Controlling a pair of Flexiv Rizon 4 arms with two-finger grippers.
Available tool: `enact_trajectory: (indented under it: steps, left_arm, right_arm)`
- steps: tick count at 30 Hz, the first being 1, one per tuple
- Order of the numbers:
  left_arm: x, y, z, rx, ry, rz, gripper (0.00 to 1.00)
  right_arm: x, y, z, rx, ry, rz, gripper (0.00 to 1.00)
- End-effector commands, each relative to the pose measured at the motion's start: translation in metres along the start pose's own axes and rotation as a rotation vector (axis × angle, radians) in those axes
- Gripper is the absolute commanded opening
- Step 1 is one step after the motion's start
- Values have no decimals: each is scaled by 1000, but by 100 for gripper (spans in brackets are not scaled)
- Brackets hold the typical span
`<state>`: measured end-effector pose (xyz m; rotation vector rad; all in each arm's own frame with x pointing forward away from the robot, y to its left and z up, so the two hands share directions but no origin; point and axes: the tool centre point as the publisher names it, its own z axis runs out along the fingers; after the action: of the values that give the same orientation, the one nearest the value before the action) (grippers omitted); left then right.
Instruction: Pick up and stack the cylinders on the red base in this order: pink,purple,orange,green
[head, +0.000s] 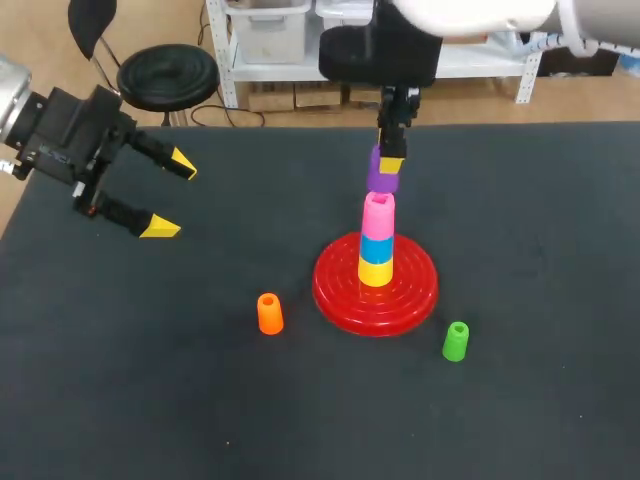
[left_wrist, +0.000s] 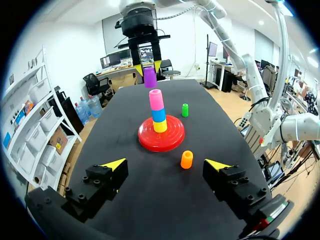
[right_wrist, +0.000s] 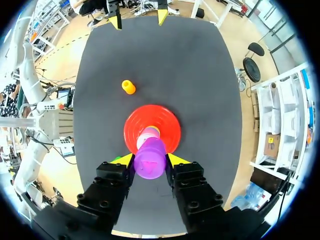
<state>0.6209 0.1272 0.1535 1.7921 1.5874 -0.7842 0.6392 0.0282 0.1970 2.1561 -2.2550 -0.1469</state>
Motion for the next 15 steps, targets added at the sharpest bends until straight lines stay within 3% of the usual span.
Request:
enact_trajectory:
  steps: [1, 15]
  left_arm:
    - [1, -1, 0, -4, -2, 3, 100]
    - [1, -1, 0, -4, -2, 3, 100]
  right_arm:
    - [-1, 6, 4, 18, 4, 1, 0]
    - [1, 5, 13, -8, 7, -9, 0]
